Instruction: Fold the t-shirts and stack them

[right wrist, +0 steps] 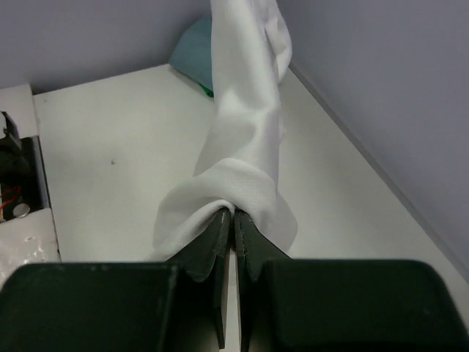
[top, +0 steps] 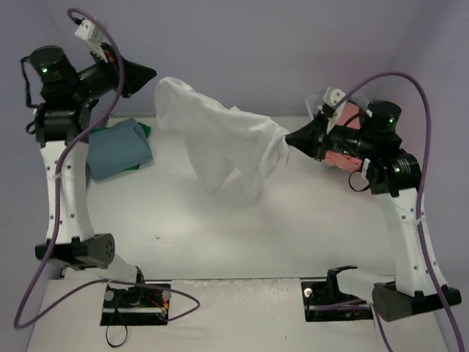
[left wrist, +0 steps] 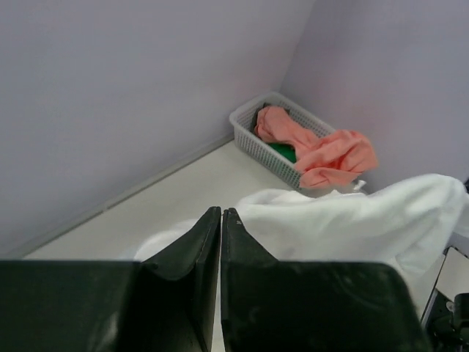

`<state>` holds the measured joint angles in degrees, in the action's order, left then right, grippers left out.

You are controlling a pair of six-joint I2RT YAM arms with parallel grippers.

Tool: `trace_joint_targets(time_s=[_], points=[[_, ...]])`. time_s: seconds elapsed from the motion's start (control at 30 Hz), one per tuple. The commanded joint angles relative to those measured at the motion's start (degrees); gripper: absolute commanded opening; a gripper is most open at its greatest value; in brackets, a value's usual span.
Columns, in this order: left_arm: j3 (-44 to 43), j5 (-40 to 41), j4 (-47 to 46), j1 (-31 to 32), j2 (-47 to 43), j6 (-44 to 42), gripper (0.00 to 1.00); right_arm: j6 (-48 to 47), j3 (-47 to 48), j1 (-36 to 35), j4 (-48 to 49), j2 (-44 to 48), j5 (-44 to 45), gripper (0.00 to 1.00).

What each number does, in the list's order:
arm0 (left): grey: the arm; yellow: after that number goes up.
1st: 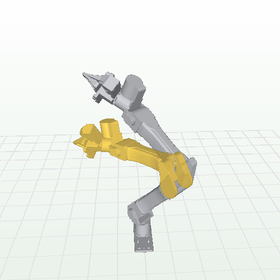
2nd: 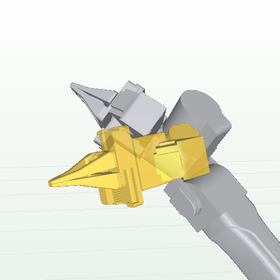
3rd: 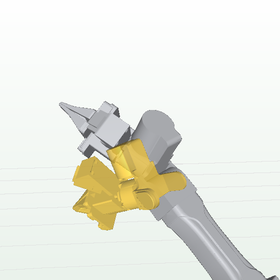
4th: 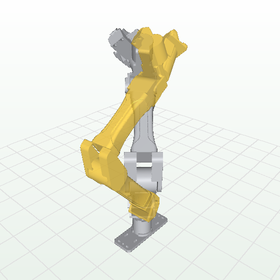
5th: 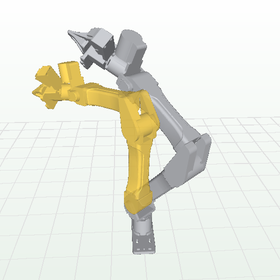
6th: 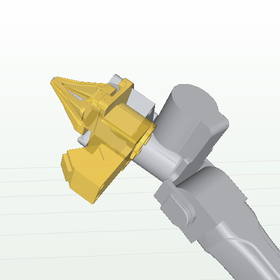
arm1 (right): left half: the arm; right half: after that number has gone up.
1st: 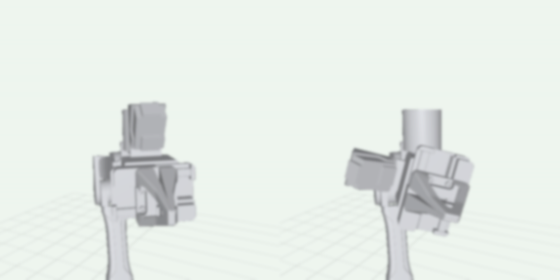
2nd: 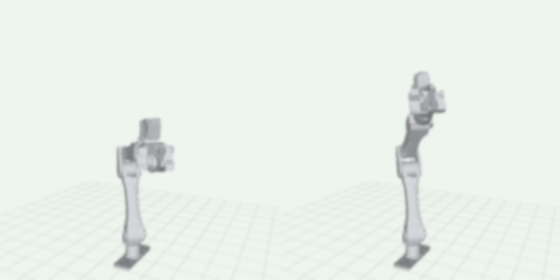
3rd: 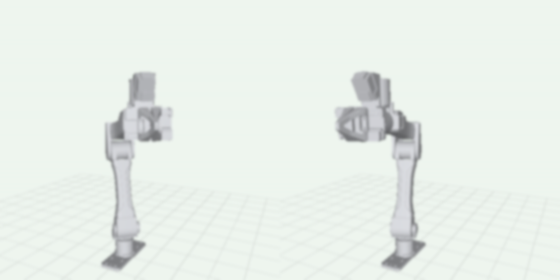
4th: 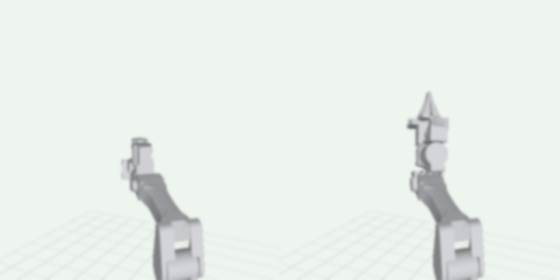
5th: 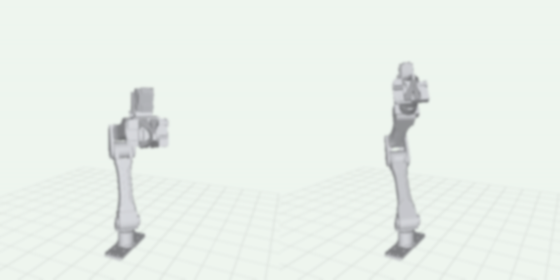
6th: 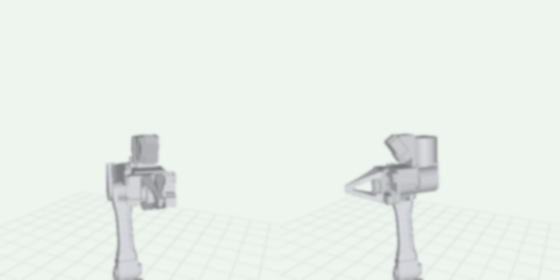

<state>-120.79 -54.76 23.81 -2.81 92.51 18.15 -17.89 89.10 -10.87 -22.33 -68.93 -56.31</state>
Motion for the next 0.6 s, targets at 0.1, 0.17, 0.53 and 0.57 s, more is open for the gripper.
trace_joint_targets(time_s=[0.1, 0.17, 0.53, 0.57], points=[[2.04, -10.52, 4.4, -0.53, -14.88, -2.33, 0.0, 3.56, 2.92, 1.29, 1.41, 7.56, -9.25, 0.0], [3.98, -12.38, 5.27, -0.53, -19.11, -4.16, 0.0, 4.09, 3.01, 1.29, 1.41, 8.98, -9.95, 0.0], [20.94, -14.49, 0.01, -0.44, -21.94, -3.91, 0.0, 2.25, -3.84, 1.65, 1.5, 4.16, -15.23, 0.0], [22.08, -14.23, -0.69, -0.36, -21.32, -3.91, 0.0, 1.72, -3.85, 1.73, 1.41, 2.67, -14.79, 0.0]])
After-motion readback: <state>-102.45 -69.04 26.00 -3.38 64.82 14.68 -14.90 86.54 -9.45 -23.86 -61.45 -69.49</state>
